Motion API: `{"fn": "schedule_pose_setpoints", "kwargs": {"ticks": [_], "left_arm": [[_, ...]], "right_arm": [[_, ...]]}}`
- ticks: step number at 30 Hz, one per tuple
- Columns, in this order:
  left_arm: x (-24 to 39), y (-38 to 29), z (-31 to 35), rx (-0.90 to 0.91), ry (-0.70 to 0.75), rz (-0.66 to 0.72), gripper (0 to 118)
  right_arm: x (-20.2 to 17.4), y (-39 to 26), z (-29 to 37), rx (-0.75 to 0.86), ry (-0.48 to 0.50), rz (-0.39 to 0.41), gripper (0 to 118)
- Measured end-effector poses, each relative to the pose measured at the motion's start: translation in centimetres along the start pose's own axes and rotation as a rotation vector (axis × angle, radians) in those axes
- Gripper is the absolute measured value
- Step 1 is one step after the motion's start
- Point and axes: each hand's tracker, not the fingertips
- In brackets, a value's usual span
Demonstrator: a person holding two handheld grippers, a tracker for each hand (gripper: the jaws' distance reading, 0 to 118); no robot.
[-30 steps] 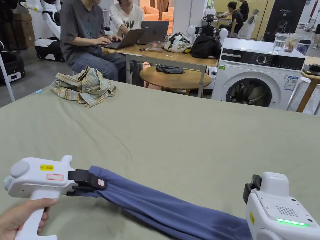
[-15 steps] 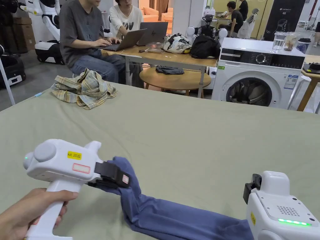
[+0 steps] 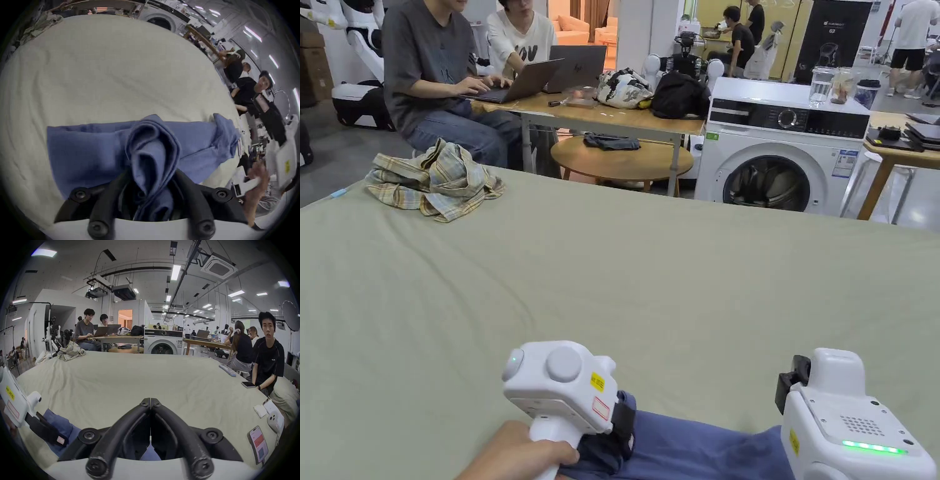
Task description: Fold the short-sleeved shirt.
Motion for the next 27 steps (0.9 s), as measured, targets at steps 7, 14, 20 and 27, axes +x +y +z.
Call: {"fn": "schedule_pose_setpoints", "kwargs": {"ticks": [7,14,20,27], "left_arm": [[2.8,-0.1,2.4,-0.005,-0.023,-0.090,58],[1.4,-0.2,7.4,0.145,-0.152,-0.047,21],[-1.6,0.0,6.3,0.208,-0.133,0.071,4],[-0.9,-1.0,-1.0,0.055,-0.303,0.111,4]], "right_arm": [[0.1,0.0,0.2,-0.006,0.001,-0.002,0],[0.4,0.3,0.7,0.005,-0.001,0.000,0],[0.6,0.3,0.8,0.005,-0.005,-0.014,0],[0.7,0.0,1.0,-0.002,-0.004,0.005,0]]}}
